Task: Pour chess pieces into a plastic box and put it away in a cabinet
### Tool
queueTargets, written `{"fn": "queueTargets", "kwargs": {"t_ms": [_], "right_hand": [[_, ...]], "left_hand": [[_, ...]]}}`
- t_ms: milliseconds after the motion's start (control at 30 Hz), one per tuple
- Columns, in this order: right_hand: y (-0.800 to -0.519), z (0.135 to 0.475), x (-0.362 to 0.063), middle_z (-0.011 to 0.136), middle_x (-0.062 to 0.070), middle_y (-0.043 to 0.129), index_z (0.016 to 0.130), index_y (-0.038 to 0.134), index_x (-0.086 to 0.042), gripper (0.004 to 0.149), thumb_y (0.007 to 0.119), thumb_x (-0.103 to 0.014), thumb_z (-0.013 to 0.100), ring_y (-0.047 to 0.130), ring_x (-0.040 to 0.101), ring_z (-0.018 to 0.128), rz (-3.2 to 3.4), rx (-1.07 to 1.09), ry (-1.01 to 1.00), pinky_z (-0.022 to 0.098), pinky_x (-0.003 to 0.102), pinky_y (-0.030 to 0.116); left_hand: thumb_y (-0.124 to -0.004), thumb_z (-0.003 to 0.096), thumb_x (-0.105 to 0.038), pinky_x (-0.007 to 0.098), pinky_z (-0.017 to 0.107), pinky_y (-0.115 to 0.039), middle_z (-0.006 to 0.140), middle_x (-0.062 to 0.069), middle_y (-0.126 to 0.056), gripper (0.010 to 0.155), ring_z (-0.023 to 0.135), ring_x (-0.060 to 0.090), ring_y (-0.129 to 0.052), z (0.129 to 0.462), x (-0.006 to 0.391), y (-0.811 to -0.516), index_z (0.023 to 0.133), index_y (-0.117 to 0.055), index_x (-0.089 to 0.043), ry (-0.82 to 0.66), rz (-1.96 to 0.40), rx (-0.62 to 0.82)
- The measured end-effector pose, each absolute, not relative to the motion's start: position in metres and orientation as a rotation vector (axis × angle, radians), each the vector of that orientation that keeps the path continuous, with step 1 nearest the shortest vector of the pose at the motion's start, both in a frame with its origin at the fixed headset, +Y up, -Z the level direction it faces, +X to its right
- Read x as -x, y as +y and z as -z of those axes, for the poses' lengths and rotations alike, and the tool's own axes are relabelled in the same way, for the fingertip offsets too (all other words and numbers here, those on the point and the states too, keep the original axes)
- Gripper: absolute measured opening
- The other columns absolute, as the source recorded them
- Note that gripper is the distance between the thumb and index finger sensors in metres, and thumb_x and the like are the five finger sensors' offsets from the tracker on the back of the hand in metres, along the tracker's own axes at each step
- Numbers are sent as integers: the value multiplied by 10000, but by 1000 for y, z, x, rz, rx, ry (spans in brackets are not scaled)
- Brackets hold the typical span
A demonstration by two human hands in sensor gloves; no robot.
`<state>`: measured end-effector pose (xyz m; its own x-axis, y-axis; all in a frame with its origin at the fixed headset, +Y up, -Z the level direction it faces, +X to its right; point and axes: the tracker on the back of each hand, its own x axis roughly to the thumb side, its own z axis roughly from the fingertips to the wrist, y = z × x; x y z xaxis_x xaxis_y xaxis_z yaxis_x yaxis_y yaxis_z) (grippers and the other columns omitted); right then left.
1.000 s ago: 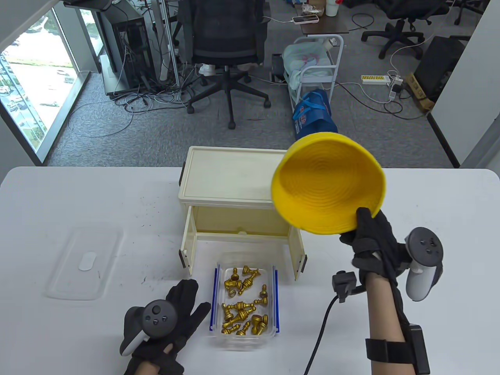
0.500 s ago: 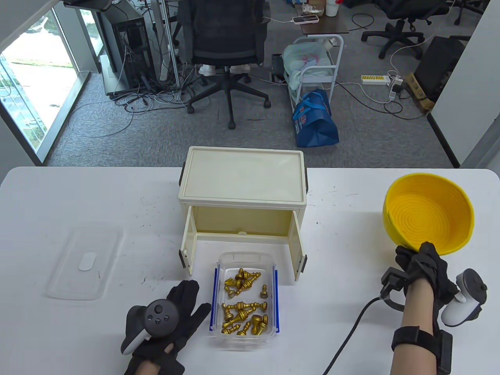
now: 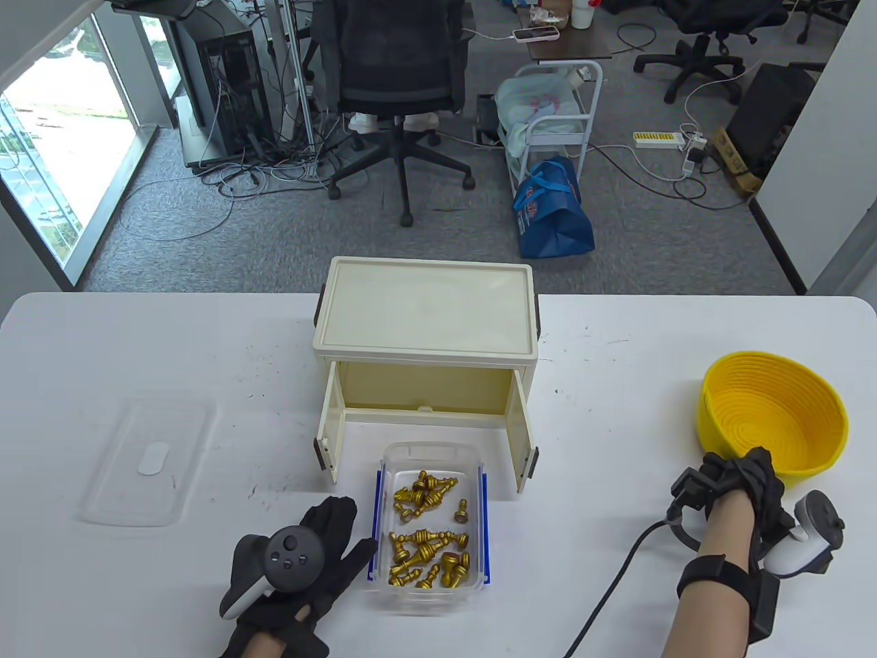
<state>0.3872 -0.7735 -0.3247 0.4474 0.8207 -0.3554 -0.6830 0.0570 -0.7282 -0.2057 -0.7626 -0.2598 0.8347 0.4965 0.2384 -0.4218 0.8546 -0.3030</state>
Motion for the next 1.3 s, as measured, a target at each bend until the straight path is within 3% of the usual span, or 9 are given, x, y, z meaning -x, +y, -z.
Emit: {"fn": "queueTargets", "kwargs": {"t_ms": [400, 700, 800, 1033, 1300], "right_hand": [[-766, 317, -383, 1000, 336, 595, 1066, 188, 128, 811, 551, -495, 693, 852, 398, 786, -1181, 931, -118, 556, 436, 767], [-728, 310, -357, 1075, 361, 458, 1076, 119, 111, 843, 527, -520, 695, 733, 485, 882, -1330, 784, -18, 621, 514, 689], [-702, 312, -341, 1101, 362, 410, 1099, 142, 75, 835, 539, -533, 687, 670, 519, 924, -1509, 652, -18, 647, 551, 651], [-659, 307, -292, 1169, 311, 163, 1126, 112, -22, 853, 590, -547, 655, 299, 603, 1034, -2009, 279, -89, 709, 685, 411], [-654, 285, -231, 1182, 292, 137, 1135, 110, -40, 886, 594, -587, 633, 211, 599, 1043, -2421, -158, -20, 703, 718, 346]], "left_hand": [[-476, 693, -566, 733, 726, -448, 1263, 331, -370, 801, 1095, 610, -399, 260, 208, -763, 1259, -340, -17, -311, -506, 237], [-476, 692, -565, 732, 726, -448, 1262, 334, -370, 800, 1095, 610, -400, 260, 210, -763, 1259, -339, -17, -305, -517, 227], [-477, 692, -564, 733, 725, -449, 1262, 334, -370, 799, 1094, 611, -401, 260, 210, -763, 1259, -339, -17, -306, -521, 230], [-478, 692, -564, 732, 726, -450, 1264, 323, -374, 798, 1098, 603, -404, 260, 211, -763, 1259, -341, -19, -310, -526, 220], [-476, 691, -567, 730, 730, -449, 1268, 317, -369, 795, 1103, 598, -401, 260, 211, -763, 1260, -336, -29, -311, -520, 211]]}}
